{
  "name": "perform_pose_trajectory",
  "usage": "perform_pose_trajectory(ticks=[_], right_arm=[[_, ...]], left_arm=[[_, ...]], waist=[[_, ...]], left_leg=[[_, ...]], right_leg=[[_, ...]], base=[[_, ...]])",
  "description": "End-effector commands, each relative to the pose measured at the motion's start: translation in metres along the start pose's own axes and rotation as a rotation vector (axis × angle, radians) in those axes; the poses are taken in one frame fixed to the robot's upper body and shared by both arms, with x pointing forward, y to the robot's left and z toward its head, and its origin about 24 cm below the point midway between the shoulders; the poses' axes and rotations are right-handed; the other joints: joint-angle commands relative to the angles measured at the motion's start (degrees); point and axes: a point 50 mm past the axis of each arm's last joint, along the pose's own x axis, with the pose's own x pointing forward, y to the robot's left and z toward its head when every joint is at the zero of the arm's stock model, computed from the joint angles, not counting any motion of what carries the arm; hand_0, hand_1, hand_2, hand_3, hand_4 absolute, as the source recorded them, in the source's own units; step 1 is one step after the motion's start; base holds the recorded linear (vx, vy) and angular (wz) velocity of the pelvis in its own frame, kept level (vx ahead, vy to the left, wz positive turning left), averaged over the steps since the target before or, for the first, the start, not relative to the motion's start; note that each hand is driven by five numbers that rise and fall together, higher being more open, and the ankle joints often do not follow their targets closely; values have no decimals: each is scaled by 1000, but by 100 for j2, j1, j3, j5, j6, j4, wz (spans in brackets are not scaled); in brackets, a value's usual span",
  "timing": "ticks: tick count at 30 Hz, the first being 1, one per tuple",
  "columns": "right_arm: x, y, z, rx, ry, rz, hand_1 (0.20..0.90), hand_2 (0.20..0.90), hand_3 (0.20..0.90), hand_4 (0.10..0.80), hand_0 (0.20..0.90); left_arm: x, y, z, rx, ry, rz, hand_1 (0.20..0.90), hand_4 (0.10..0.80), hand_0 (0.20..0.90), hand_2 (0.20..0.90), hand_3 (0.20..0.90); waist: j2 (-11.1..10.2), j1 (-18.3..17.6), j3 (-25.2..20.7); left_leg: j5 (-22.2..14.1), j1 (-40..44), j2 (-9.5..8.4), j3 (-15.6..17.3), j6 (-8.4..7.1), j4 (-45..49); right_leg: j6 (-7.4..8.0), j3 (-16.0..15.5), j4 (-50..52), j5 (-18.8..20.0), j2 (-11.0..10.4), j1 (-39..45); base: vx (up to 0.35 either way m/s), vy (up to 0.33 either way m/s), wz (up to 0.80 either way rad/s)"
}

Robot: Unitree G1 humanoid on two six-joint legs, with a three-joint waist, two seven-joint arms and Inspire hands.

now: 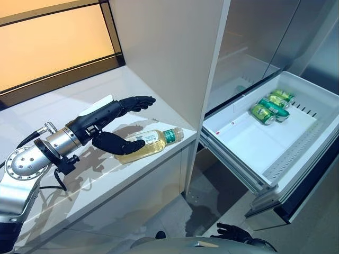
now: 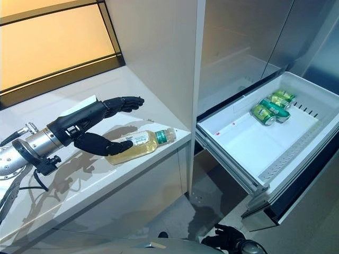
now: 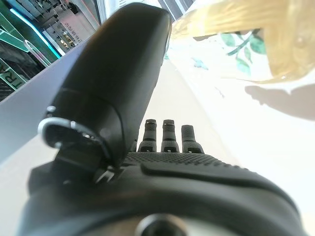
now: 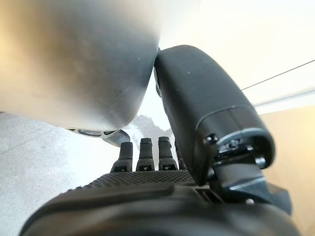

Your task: Put drinks into fridge and close the fridge

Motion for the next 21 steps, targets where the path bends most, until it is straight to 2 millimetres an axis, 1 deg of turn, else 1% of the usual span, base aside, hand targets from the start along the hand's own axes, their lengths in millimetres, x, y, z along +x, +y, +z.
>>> perform_pose_trajectory(ticks=[1,7,17,19,21], right_arm=[[-4,-5,3,-71,-20,23,900,900,900,800,900],[-5,-6,-1,-57,-11,17,900,900,900,800,900],[-6,-7,-2,-53,-7,9,900,900,900,800,900],[-5,-6,-1,-75,-5,14,900,900,900,800,900],[-3,-5,5,-106,-3,21,900,900,900,800,900]], left_arm=[[0,21,31,97,-87,43,900,800,900,900,900],[-5,20,15,106,54,41,900,800,900,900,900],[-6,16,5,95,159,-27,900,800,900,900,900],[2,13,-2,85,175,-37,900,800,900,900,900],[18,12,-15,84,211,-34,900,800,900,900,900]], waist=[[-12,-39,-13],[-8,-1,-9],[22,-61,12],[36,-137,3],[49,-251,-13]], left_leg=[[-417,18,-165,235,-61,35],[-387,-2,-155,225,-83,35],[-361,-27,-139,314,-91,35],[-360,-25,-145,362,-56,35],[-382,-16,-127,477,-45,35]], right_leg=[[362,-19,123,-517,34,390],[374,-45,103,-512,47,397],[381,-8,104,-487,51,350],[389,47,118,-467,42,318],[387,114,129,-460,47,279]], base=[[-28,-31,4],[-7,-17,6],[0,-1,0],[17,15,-3],[30,30,-10]])
